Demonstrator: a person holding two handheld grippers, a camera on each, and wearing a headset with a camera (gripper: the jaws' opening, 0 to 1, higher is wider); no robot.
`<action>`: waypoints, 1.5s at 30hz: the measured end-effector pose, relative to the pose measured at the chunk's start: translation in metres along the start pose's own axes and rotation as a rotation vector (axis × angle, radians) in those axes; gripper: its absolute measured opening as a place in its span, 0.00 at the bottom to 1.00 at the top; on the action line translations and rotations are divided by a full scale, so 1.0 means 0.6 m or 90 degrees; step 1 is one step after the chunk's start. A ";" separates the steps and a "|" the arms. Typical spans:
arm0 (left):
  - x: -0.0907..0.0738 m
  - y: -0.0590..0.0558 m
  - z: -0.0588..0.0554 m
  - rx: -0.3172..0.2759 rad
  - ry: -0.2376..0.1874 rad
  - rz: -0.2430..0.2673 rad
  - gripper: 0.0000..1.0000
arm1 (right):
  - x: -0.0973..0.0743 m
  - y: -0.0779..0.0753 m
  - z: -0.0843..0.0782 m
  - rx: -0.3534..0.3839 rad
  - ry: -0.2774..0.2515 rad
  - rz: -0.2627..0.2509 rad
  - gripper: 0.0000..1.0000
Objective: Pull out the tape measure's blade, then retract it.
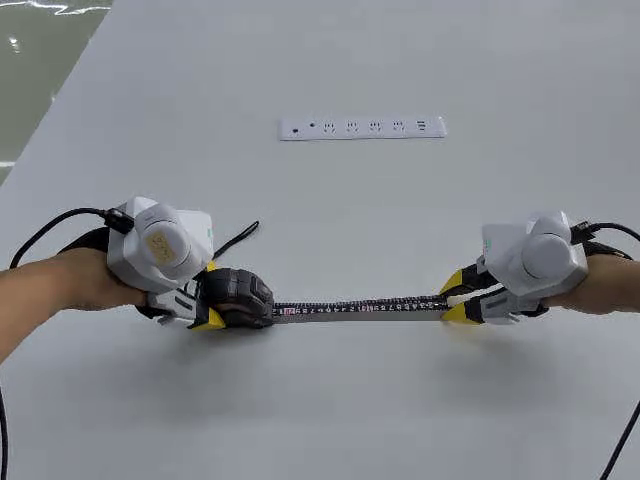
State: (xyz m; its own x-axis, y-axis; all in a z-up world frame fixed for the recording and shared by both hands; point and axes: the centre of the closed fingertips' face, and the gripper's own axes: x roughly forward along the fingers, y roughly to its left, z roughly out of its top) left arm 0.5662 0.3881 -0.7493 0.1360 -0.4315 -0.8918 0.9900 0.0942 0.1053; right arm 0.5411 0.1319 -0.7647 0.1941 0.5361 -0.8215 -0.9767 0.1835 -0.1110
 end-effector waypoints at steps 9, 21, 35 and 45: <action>0.000 0.000 0.000 0.002 0.008 -0.002 0.32 | 0.002 -0.005 -0.002 0.001 0.002 -0.006 0.19; -0.010 0.005 -0.002 -0.015 0.004 0.014 0.38 | -0.007 -0.011 0.005 0.012 -0.008 -0.021 0.28; -0.049 0.000 -0.003 -0.115 -0.066 0.067 0.58 | -0.036 0.005 0.018 0.077 -0.029 -0.052 0.48; -0.071 -0.013 0.001 -0.175 -0.121 0.104 0.71 | -0.047 0.017 0.026 0.131 -0.049 -0.079 0.64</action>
State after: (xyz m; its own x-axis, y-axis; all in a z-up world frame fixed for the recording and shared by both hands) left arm 0.5528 0.4054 -0.7120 0.3214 -0.5480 -0.7723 0.9111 0.4012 0.0945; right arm 0.5271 0.1313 -0.7340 0.3254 0.5591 -0.7625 -0.9074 0.4116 -0.0854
